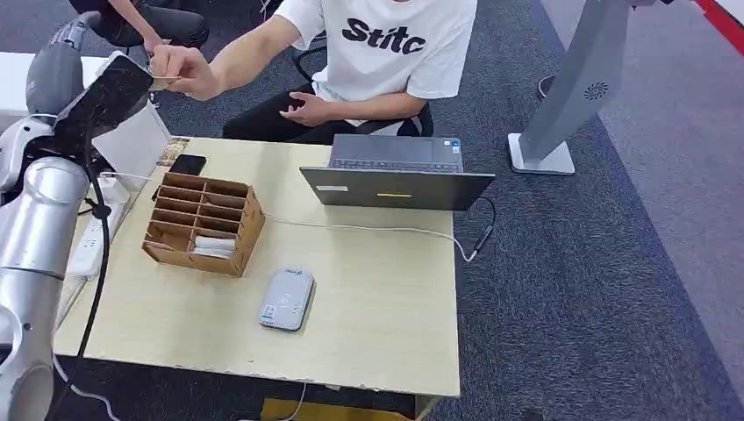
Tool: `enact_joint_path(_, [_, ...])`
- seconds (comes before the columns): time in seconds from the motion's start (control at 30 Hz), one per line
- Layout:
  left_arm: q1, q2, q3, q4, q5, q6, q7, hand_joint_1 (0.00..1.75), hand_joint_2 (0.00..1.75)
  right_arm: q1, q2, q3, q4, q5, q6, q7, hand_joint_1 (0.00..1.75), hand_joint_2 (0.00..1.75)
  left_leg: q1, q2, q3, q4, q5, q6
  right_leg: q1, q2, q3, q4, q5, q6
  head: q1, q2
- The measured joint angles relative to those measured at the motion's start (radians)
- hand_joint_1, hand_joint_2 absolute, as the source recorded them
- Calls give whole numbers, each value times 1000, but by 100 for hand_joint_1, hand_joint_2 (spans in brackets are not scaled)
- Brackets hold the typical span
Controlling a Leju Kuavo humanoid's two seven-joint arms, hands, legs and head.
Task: Pass the card to the sensor for recognition and then transmit it.
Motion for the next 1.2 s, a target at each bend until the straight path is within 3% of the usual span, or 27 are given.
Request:
enact_joint_path(0.77, [56, -7, -15, -53, 27, -36, -17, 175, 175, 2, 0, 0, 0, 17, 0, 1, 0, 175, 0, 0, 0, 0, 0, 0, 0, 0, 0, 0, 0, 0, 0, 0])
enact_joint_path(1.2, [124, -29, -70, -150, 19, -88, -44, 175, 175, 3, 7, -8, 1, 23, 0, 1, 0, 175, 0, 0, 0, 0, 0, 0, 0, 0, 0, 0, 0, 0, 0, 0])
